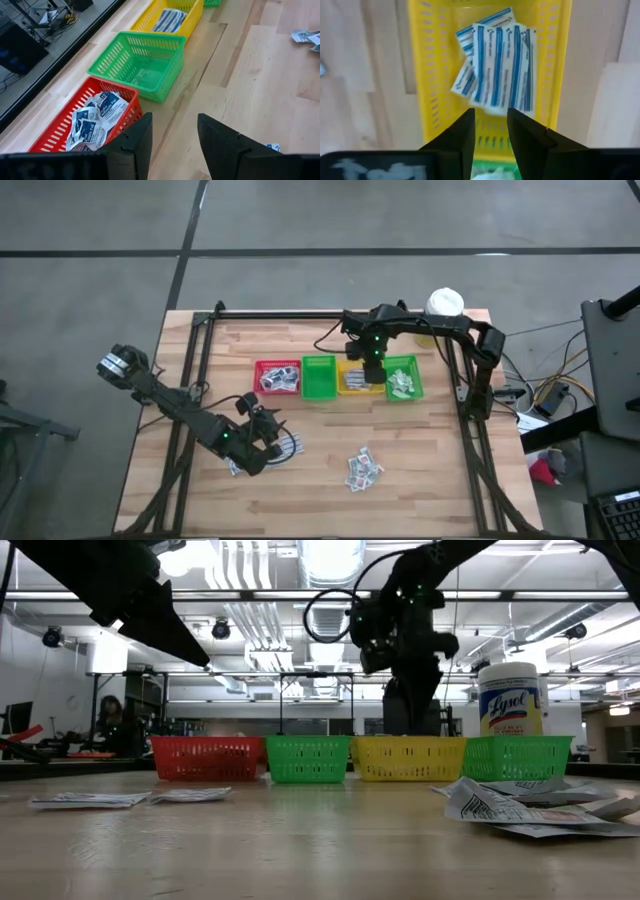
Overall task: Pick & Place First Aid Supplies
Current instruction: Put the blue bandage into the yellow basket
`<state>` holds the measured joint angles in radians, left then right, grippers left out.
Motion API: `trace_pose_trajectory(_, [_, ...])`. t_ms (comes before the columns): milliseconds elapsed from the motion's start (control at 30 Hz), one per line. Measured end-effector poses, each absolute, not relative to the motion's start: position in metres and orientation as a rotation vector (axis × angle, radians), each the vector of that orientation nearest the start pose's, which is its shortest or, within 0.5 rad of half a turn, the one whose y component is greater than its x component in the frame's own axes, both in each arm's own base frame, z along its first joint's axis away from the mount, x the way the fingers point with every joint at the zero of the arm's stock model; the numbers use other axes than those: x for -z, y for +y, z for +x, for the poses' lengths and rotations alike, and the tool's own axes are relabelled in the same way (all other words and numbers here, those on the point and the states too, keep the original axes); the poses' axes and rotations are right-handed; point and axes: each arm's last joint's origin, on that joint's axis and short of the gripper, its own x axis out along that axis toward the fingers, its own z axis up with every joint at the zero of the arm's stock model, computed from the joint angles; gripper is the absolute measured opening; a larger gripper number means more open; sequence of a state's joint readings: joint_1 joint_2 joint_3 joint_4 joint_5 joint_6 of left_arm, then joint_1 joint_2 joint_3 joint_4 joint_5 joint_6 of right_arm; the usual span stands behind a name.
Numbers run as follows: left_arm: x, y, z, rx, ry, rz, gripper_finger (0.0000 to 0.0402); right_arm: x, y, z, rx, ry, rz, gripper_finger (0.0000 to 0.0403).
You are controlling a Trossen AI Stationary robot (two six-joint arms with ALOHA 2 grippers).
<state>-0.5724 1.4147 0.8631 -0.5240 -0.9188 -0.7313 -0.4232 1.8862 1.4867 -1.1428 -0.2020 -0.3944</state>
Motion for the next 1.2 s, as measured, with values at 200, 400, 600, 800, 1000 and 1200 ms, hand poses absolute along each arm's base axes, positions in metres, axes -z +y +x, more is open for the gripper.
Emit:
trace_pose_trajectory(200, [-0.211, -0.122, 0.231, -0.528, 0.646, 0.026, 0.0154, -0.239, -0.135, 0.324, -0.165, 1.457, 0.219, 0.0118])
trace_pose_trajectory(400, [-0.209, -0.125, 0.23, -0.446, 0.722, -0.026, 0.0154, -0.259, -0.126, 0.318, -0.243, 1.355, 0.267, 0.0112])
trace_pose_trajectory(600, [-0.207, -0.127, 0.229, -0.402, 0.782, -0.115, 0.0154, -0.285, -0.116, 0.307, -0.291, 1.249, 0.27, 0.01])
trace_pose_trajectory(800, [-0.201, -0.125, 0.22, -0.454, 0.903, -0.304, 0.0154, -0.31, -0.103, 0.293, -0.385, 1.109, 0.266, 0.0088])
trace_pose_trajectory(1000, [-0.195, -0.12, 0.207, -0.595, 1.032, -0.478, 0.0154, -0.33, -0.091, 0.276, -0.416, 0.998, 0.223, 0.0078])
trace_pose_trajectory(1200, [-0.193, -0.116, 0.197, -0.7, 1.104, -0.518, 0.0154, -0.337, -0.081, 0.252, -0.392, 0.919, 0.217, 0.0072])
